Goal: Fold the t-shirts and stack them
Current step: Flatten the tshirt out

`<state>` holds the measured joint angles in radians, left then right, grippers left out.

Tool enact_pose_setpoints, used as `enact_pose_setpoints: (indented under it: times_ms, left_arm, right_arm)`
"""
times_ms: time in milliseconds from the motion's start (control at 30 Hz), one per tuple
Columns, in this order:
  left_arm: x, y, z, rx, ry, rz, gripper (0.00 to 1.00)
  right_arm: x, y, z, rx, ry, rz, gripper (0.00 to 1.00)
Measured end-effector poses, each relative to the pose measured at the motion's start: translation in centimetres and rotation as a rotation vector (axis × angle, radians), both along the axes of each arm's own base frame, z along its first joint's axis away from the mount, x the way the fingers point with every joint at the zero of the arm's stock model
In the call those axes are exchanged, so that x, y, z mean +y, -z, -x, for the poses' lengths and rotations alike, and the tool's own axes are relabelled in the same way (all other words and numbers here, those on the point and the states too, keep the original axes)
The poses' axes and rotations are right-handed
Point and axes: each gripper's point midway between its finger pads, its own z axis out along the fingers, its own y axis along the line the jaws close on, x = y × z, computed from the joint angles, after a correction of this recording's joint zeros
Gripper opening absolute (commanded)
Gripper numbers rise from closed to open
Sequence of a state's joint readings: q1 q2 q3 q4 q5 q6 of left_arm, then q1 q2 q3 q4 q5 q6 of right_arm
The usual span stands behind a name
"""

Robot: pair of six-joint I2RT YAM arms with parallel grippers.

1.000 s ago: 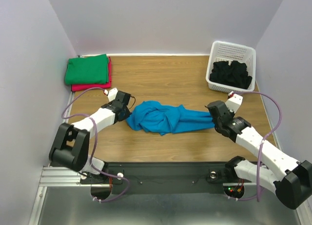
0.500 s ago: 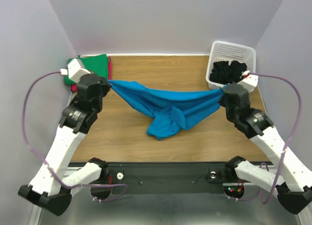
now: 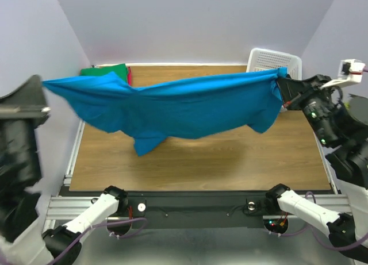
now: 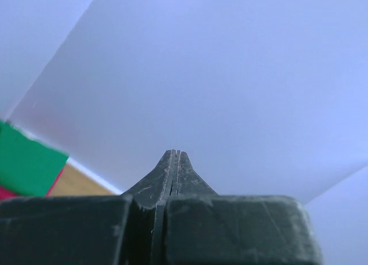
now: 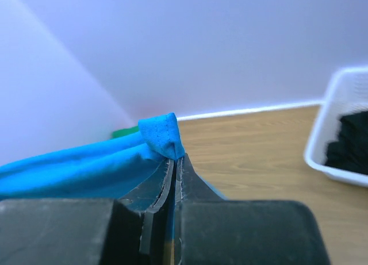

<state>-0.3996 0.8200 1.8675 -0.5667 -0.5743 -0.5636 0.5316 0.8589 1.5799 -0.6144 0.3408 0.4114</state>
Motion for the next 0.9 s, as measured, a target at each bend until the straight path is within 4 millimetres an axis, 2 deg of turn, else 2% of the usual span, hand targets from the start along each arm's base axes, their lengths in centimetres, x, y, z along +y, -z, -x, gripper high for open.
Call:
enact_pose_setpoints:
  times_ms: [33, 67, 133, 167, 300, 400, 500, 633, 700, 800, 900]
  left_arm:
    - [0.7, -1.7, 2.0, -0.057, 0.003, 0.010, 0.00]
    - [1.0, -2.4, 3.0, -0.087, 0.009, 0.014, 0.00]
    - [1.9, -4.6, 6.5, -0.181, 0.037, 0.020, 0.00]
    - [2.1, -5.1, 7.6, -0.211, 0.050, 0.020, 0.00]
    - [2.5, -6.6, 12.0, -0.321, 0.111, 0.009, 0.00]
    - [2.1, -7.1, 13.8, -0.367, 0.162, -0.014, 0.00]
    - [1.8, -7.5, 14.4, -0.384, 0.186, -0.030, 0.00]
    - [1.6, -7.8, 14.1, -0.387, 0.186, -0.041, 0.00]
    - [1.1, -7.7, 12.7, -0.366, 0.180, -0.051, 0.00]
    - [0.1, -7.1, 9.0, -0.306, 0.155, -0.067, 0.00]
    - [-1.5, -5.4, 2.2, -0.196, 0.098, -0.091, 0.00]
  right_arm:
    - [0.3, -0.7, 0.6, -0.018, -0.034, -0.008, 0.00]
    - [0.8, -1.6, 1.5, -0.043, -0.081, -0.017, 0.00]
    - [1.7, -3.6, 3.6, -0.097, -0.184, -0.039, 0.00]
    - [2.4, -4.5, 4.7, -0.121, -0.253, -0.047, 0.00]
    - [3.0, -7.1, 7.8, -0.197, -0.363, -0.074, 0.01]
    - [3.6, -7.9, 9.4, -0.223, -0.439, -0.085, 0.01]
    - [4.1, -8.0, 10.3, -0.228, -0.487, -0.087, 0.00]
    - [4.0, -7.2, 9.8, -0.208, -0.474, -0.089, 0.00]
    - [3.8, -6.3, 8.8, -0.183, -0.433, -0.091, 0.00]
    - [3.0, -4.1, 5.9, -0.116, -0.311, -0.089, 0.00]
    - [1.9, -0.7, 1.8, -0.020, -0.141, -0.070, 0.00]
